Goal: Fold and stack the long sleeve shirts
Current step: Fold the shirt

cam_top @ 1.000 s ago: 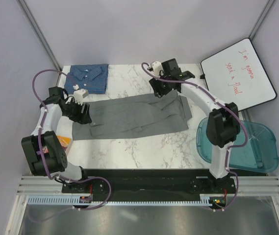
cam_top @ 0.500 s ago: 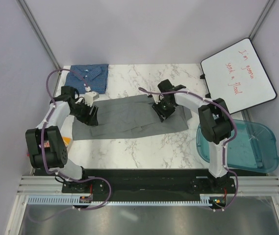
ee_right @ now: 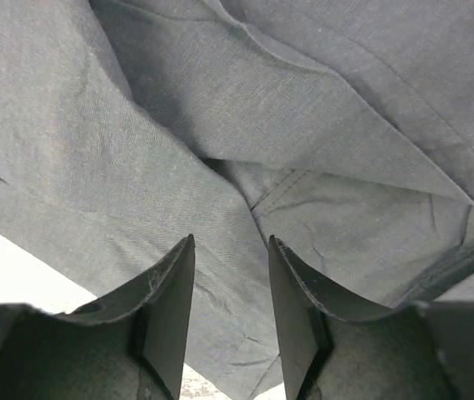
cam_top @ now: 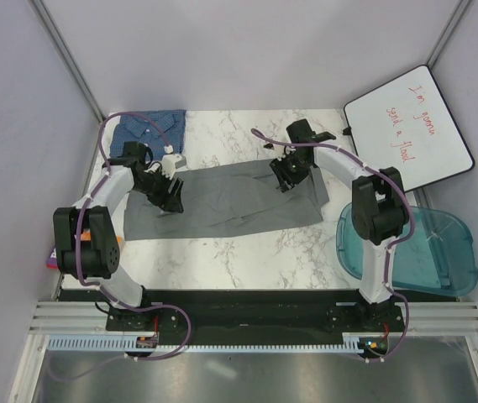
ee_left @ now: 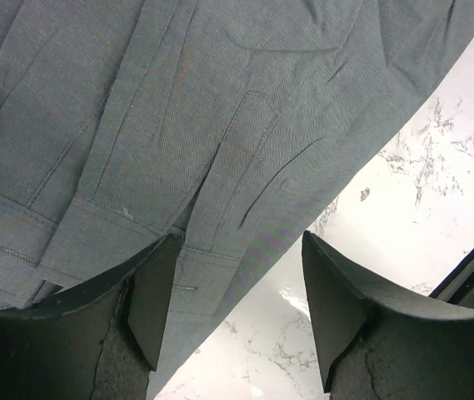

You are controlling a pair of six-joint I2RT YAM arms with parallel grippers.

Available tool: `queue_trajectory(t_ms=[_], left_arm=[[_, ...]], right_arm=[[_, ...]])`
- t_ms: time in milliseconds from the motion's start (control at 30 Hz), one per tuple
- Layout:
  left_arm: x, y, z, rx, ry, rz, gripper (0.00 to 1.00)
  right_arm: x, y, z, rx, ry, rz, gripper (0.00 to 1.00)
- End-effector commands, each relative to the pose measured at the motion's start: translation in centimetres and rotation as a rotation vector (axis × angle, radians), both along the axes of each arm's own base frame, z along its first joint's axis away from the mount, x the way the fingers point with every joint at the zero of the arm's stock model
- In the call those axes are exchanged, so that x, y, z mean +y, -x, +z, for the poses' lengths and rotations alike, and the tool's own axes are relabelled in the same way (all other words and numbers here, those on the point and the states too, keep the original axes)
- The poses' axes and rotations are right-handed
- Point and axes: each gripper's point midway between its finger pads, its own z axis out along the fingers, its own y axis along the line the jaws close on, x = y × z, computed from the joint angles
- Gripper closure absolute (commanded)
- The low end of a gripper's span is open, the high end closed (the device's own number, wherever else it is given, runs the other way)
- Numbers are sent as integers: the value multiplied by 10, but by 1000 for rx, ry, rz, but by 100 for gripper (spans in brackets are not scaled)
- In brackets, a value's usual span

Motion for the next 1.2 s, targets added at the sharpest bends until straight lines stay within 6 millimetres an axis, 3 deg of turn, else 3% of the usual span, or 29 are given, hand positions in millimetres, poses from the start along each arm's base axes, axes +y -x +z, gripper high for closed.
queue_trajectory(t_ms=[0,367,567,633,667,867,1100,1167], left_arm=[[-2,-13,12,-39,15,17,31],[1,-10,9,-36,3,20,31],[1,-8,8,-38,-3,17,31],[1,-8,9,-38,-3,15,31],[2,-9,9,-40,-5,18,31],[3,-8,5,-30,-12,20,31],[3,-8,5,-28,-12,24,31],[3,-8,4,-29,-13,27,31]], right_arm=[[0,1,-7,18,16,45,53],[-14,5,-38,47,91,49,53],[-15,4,-42,53,95,44,55],[-15,3,-39,53,87,42,62],[-14,3,-38,50,83,44,71],[-4,-4,-11,11,27,58,100],[3,-17,9,-34,2,60,100],[2,-20,6,-33,15,55,100]])
